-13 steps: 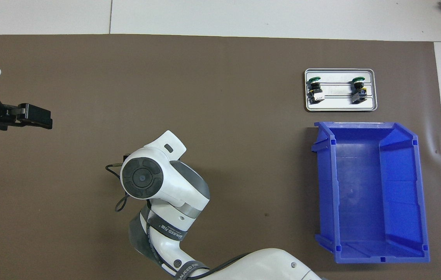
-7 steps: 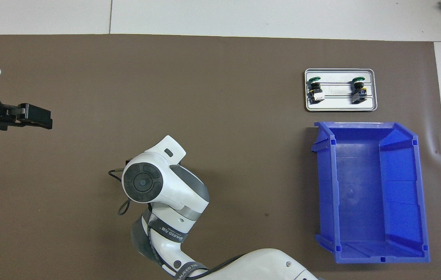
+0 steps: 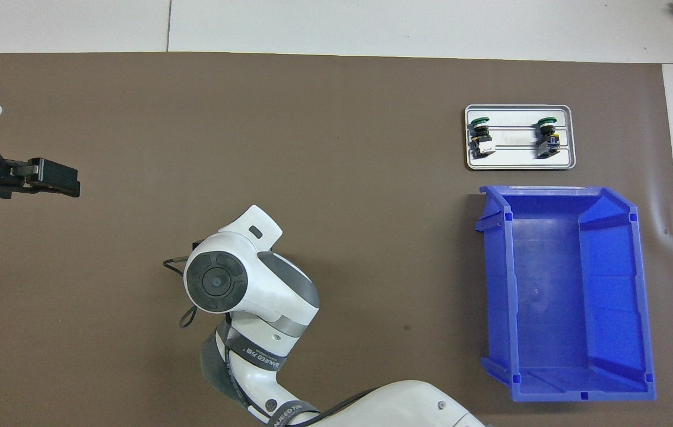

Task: Place and press button with both arms
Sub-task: 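Close the right gripper around the green button, then carry the green button with the right gripper over the blue bin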

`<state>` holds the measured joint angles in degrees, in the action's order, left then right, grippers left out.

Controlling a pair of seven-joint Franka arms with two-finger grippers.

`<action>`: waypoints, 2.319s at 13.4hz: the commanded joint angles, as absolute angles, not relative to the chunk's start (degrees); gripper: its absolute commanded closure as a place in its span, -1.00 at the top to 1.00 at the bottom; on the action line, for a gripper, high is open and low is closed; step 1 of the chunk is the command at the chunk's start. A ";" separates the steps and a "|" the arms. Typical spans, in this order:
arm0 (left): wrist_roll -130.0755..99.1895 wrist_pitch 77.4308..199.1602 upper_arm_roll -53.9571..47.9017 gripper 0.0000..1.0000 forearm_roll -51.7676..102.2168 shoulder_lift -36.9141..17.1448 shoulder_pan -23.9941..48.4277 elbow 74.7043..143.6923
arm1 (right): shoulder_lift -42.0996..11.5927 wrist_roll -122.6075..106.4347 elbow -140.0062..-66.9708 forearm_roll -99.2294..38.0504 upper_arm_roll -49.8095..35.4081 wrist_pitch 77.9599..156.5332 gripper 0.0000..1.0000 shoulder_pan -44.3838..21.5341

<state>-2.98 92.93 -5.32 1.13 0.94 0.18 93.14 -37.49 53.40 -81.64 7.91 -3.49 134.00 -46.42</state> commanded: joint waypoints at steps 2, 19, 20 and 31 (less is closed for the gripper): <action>-2.37 93.60 -5.89 1.00 0.18 1.32 -0.53 93.60 | -33.33 52.91 -82.88 9.05 -3.96 132.11 -1.00 -44.83; -2.90 92.99 -6.33 1.00 0.18 1.67 0.44 93.96 | 8.44 45.82 -119.35 8.96 -3.69 120.16 -1.00 -19.35; -2.90 93.08 -6.33 1.00 0.18 1.67 0.44 94.13 | 8.61 43.62 -119.36 8.96 -3.52 119.62 -1.00 -17.86; -2.81 93.52 -6.24 1.00 0.18 2.46 0.35 95.62 | 7.56 18.39 -123.82 8.88 -3.52 125.49 -1.00 -2.38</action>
<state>-2.92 92.88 -6.32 1.13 0.93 0.25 93.86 7.18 21.75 -120.52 8.10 -2.86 121.77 -4.57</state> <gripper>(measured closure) 0.000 0.656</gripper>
